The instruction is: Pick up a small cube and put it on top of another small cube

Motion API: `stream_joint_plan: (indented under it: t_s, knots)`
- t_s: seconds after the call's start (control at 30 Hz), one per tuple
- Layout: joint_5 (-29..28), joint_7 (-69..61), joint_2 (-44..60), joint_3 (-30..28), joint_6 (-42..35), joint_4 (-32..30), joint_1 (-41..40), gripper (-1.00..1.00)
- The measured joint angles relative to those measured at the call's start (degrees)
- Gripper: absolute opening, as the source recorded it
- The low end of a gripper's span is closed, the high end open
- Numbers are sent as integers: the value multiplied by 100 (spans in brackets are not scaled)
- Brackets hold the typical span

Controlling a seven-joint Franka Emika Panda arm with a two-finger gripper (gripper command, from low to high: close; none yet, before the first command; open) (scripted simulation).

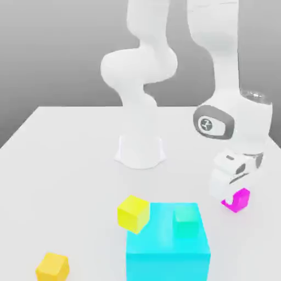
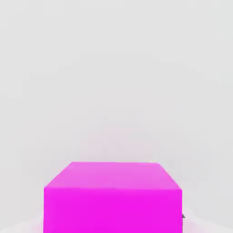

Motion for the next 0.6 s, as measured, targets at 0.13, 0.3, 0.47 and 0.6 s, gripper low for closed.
stream_joint_plan:
  t_s: [0.13,0.3,0.47,0.6]
  knots:
    - [585,-348,-636,-9,-685,87,-291,-100]
    - [734,-252,-1089,-351,-1591,579,-957,-100]
    - [830,-118,-1467,-779,-2493,1094,-1488,-100]
    - [826,-1,-1611,-1097,-2936,1373,-1788,-100]
